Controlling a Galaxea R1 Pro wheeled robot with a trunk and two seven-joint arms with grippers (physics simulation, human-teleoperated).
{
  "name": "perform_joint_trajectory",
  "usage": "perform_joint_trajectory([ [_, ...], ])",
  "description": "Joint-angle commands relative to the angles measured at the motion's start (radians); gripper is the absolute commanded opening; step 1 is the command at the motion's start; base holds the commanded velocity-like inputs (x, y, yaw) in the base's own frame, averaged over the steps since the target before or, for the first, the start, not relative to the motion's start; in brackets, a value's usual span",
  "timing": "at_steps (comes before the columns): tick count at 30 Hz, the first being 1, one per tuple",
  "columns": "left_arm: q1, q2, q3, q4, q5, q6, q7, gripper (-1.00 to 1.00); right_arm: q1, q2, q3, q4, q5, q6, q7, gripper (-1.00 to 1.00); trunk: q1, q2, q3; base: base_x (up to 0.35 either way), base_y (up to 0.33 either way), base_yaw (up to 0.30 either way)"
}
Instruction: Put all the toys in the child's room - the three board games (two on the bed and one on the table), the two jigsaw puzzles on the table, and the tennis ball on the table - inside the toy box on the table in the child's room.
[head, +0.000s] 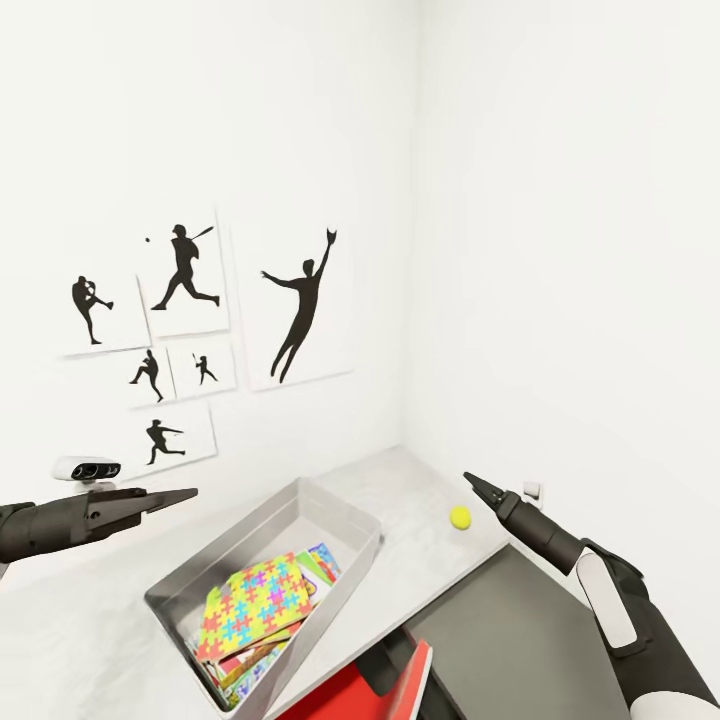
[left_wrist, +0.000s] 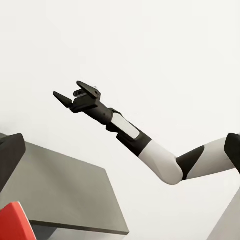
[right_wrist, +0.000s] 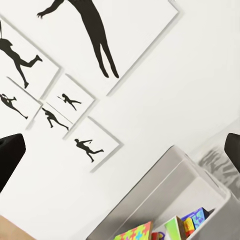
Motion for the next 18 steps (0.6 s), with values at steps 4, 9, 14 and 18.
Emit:
perform_joint_trajectory([
  [4, 0.000, 0.000, -0.001, 0.000, 0.000, 0.011, -0.004, 1.00, 0.000, 0.000, -0.001, 0.001, -0.005, 0.007, 0.001, 1.00, 0.000, -0.001, 0.000, 0.065, -0.005, 0.001],
  [9, 0.000, 0.000, -0.001, 0.000, 0.000, 0.010, -0.004, 1.00, 0.000, 0.000, -0.001, 0.000, -0.005, 0.007, 0.001, 1.00, 0.000, -0.001, 0.000, 0.014, -0.001, 0.000],
  [14, 0.000, 0.000, -0.001, 0.000, 0.000, 0.011, -0.004, 1.00, 0.000, 0.000, -0.001, 0.000, -0.005, 0.007, 0.001, 1.00, 0.000, -0.001, 0.000, 0.018, 0.000, 0.000],
  [18, 0.000, 0.000, -0.002, 0.000, 0.000, 0.011, -0.004, 1.00, 0.000, 0.000, -0.001, 0.000, -0.005, 0.007, 0.001, 1.00, 0.000, -0.001, 0.000, 0.062, 0.000, 0.000],
])
